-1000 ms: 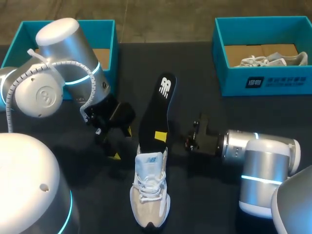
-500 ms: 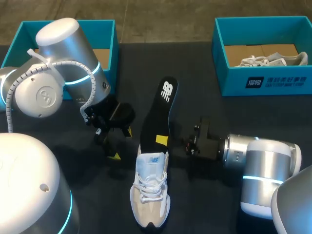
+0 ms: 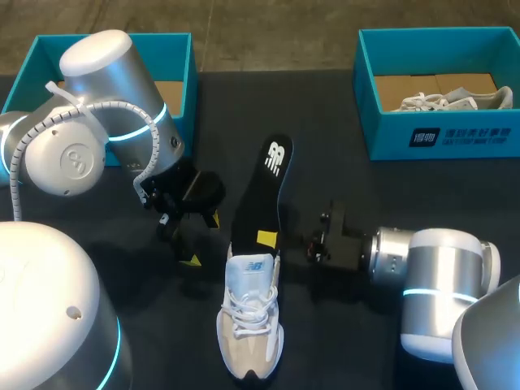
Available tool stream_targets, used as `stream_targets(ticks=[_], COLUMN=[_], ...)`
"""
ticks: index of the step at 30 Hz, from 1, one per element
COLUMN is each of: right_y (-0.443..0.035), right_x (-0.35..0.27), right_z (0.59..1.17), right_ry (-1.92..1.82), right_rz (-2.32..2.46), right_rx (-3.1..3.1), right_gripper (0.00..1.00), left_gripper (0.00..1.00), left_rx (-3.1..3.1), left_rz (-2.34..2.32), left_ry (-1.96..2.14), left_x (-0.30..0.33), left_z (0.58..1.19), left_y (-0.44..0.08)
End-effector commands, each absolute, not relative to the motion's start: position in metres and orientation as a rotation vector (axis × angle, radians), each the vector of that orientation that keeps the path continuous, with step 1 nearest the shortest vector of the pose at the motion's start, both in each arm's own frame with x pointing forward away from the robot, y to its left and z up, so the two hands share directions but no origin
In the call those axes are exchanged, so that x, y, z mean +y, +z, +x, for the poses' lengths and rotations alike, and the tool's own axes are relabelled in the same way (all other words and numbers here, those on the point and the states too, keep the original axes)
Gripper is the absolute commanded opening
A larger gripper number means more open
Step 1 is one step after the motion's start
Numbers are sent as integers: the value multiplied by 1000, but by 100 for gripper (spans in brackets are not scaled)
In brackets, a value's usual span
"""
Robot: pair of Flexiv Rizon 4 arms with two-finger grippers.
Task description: Take the shoe out of the shoebox, open the shoe tongue, remove and reinsert the insole, then place the shoe into the shoebox
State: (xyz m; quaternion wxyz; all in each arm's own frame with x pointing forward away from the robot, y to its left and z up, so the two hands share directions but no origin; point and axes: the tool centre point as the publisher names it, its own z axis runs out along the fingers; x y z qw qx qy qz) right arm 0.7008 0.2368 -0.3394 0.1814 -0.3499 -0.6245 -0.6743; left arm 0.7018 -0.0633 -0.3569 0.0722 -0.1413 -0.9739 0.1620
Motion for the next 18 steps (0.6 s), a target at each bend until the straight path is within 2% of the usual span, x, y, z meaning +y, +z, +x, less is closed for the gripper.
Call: stream_targets(ticks=[1,18], right_y=[-341,-349], right_x=[240,239], right_z=[699,695], right_ry=[-1903,-1866], right_rz=[-995,-1009], right_rx=[-1766,-1766], right_gripper=[0,0], left_gripper=[100,100], left_rx=[-2930,-2930], left_rz=[-423,-423], left_ry=[487,487], left_x=[-63,-63], left_z=[700,700], left_y=[-357,-357])
